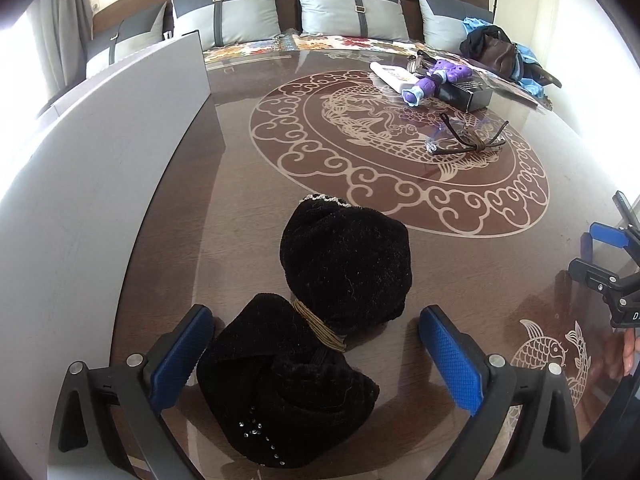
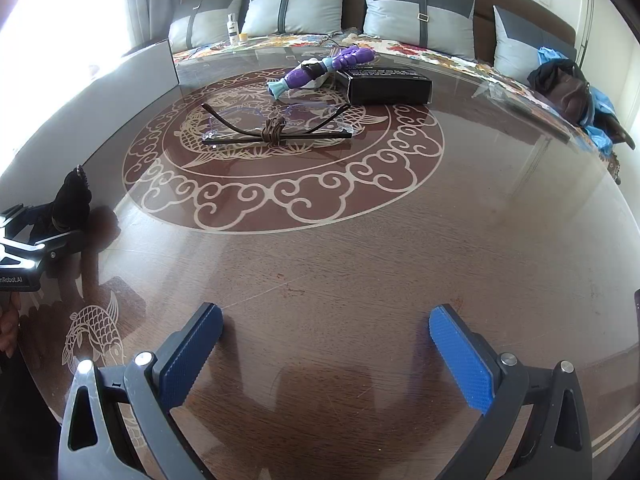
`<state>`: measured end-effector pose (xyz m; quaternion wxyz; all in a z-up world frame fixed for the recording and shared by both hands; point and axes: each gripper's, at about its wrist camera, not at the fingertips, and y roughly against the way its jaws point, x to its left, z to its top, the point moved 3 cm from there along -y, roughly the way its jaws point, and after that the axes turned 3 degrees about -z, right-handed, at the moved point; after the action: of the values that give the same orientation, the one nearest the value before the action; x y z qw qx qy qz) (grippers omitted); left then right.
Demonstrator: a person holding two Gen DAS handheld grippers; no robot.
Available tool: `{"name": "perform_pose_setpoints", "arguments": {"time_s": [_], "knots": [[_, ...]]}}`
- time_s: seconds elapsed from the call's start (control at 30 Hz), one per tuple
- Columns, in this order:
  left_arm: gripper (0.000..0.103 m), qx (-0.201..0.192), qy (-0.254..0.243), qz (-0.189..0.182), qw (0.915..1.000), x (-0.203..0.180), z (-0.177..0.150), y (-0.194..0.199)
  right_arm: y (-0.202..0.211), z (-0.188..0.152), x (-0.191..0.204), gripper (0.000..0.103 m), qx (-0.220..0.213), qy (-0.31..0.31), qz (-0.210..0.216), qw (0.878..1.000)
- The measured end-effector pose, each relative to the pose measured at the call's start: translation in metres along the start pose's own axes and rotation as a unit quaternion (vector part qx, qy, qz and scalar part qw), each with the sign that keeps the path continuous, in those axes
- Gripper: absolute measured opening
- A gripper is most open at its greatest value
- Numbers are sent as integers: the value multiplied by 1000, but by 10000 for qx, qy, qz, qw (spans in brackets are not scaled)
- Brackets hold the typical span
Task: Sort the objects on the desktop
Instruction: 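Grasp the black velvet bags tied with gold cord with the left tool, then grasp the string-tied eyeglasses with the right tool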
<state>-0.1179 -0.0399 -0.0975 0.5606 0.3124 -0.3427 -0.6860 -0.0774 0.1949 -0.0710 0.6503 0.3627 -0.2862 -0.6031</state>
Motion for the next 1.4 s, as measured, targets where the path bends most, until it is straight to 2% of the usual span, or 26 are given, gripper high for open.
{"name": "perform_pose_setpoints", "arguments": {"time_s": [0.77, 0.93, 0.97, 1.0, 1.03, 1.1, 1.2, 1.27, 1.4], "knots": [[103, -1, 6, -11, 10000, 0, 0, 0, 0, 0, -2, 103, -2, 9, 1, 10000], [103, 101, -176, -150, 9997, 3, -2, 2, 0, 0, -2, 103, -3, 5, 2, 10000], [100, 47, -148, -106, 9998, 5, -3, 5, 0, 0, -2, 103, -4, 5, 2, 10000], [85, -47, -92, -70, 9999, 8, -4, 8, 0, 0, -2, 103, -3, 6, 3, 10000], [64, -139, -45, -38, 9999, 11, -5, 11, 0, 0, -2, 103, -4, 6, 3, 10000], [40, -180, 55, 17, 9998, 16, -2, 14, 0, 0, -2, 103, -4, 7, 3, 10000], [38, -172, 252, -15, 9995, 20, 7, 9, 0, -1, -2, 103, -5, 6, 3, 10000], [38, -141, 163, 86, 9997, 14, 18, 0, 0, -1, -2, 103, -5, 6, 3, 10000], [38, -199, 63, 21, 9998, 0, 45, -20, 0, -1, -2, 103, -4, 8, 4, 10000]]}}
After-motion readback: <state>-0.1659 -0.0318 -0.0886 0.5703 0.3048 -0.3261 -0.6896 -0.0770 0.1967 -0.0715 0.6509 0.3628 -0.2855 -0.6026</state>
